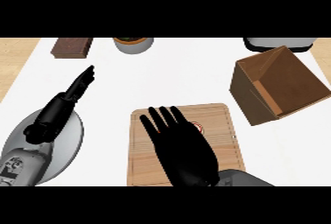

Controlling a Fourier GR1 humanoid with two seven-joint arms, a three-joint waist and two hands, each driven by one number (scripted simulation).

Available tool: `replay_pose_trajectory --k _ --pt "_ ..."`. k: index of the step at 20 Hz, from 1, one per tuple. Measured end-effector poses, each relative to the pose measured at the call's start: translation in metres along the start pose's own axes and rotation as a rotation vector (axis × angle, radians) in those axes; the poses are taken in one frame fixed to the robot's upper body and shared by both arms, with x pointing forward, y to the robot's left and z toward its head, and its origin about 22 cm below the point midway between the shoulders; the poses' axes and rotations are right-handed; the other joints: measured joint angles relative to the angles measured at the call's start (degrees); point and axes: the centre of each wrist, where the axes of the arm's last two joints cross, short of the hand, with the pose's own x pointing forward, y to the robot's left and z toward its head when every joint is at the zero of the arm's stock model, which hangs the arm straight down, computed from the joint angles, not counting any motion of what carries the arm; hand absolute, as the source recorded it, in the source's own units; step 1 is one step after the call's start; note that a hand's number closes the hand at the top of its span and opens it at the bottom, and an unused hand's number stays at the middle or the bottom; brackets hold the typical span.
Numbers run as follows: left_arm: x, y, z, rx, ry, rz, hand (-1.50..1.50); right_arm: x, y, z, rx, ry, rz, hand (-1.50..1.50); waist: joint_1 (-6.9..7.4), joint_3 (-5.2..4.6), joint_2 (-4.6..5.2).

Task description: Pick the squash from the cutting board and place it in the cardboard box

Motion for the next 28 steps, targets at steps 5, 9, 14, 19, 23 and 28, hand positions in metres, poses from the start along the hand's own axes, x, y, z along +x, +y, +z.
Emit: replay_pose_trajectory --k 5,9,14,19,23,28 --pt "0.001 0.000 0.000 0.009 0.000 0.003 0.00 0.022 0.009 -0.014 0.048 0.021 -0.015 -1.50 -0.20 0.04 0.02" --pt "0.002 0.001 -0.002 0.010 0.002 0.003 0.00 0.028 0.017 -0.020 0.081 0.043 -0.009 -1.50 -0.28 0.06 0.04" --pt "0.000 -0.003 -0.004 0.013 -0.002 0.001 0.00 0.030 0.027 -0.030 0.076 0.094 0.045 -1.50 -0.31 0.07 0.08" --pt "0.004 0.002 -0.004 0.011 -0.004 -0.001 0.00 0.028 0.037 -0.047 0.079 0.144 0.085 -1.50 -0.13 0.09 0.11" --pt "0.003 0.003 0.001 0.010 -0.005 0.008 0.00 0.028 0.050 -0.050 0.089 0.163 0.112 -1.50 -0.17 0.10 0.11" --pt "0.001 0.002 -0.003 0.010 0.000 -0.002 0.00 0.020 0.059 -0.060 0.105 0.206 0.137 -1.50 -0.27 0.10 0.14"
